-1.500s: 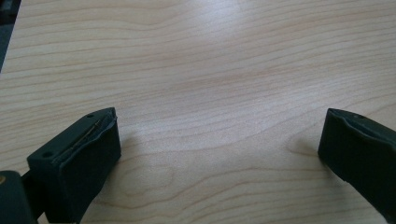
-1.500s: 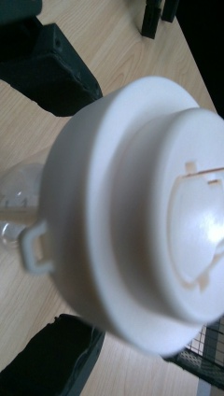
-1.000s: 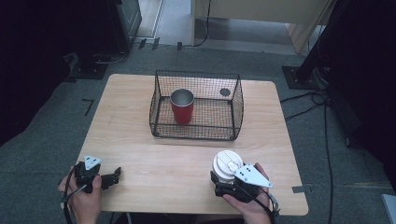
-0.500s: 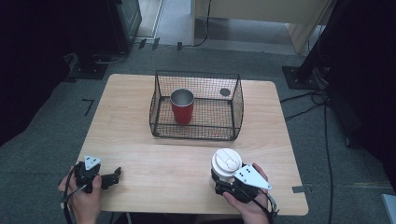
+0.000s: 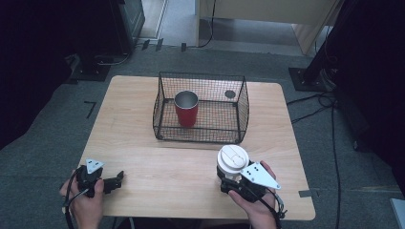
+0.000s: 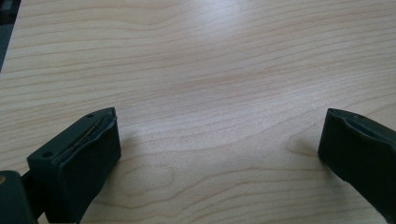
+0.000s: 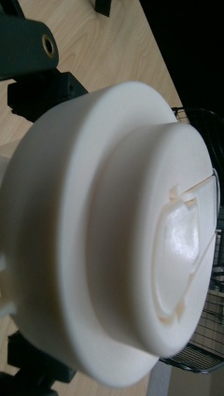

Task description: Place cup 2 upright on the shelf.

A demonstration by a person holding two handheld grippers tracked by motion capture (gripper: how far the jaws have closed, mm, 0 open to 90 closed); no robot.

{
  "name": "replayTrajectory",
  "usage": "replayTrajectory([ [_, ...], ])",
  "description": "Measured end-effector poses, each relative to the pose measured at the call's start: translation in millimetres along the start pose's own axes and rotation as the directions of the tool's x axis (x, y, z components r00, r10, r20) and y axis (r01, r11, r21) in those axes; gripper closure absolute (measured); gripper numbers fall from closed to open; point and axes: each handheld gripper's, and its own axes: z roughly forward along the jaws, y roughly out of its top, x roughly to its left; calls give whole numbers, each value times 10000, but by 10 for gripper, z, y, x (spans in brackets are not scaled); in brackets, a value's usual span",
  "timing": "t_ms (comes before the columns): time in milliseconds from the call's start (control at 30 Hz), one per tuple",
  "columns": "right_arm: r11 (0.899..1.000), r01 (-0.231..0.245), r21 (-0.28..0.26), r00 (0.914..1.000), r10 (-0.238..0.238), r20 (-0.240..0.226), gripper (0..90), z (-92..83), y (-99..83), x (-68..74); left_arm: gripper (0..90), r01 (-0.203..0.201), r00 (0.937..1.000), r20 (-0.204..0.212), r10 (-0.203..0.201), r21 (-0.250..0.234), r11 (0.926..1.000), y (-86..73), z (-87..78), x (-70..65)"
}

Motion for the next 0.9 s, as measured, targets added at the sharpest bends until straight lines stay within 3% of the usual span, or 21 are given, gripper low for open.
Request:
replayTrajectory([
  [500, 9963, 370, -777, 9988, -345, 333, 162, 133, 262, 20, 0, 12, 10000, 6, -12, 2, 10000, 0, 0, -1],
  [700, 9833, 372, -1781, 9984, -292, 476, 161, 198, 314, 9, 0, 28, 10000, 3, -28, -12, 10000, 0, 1, -2],
  [900, 9750, 343, -2195, 9982, -225, 561, 160, 232, 383, -10, 0, 19, 10000, 3, -19, -8, 10000, 0, 1, -1],
])
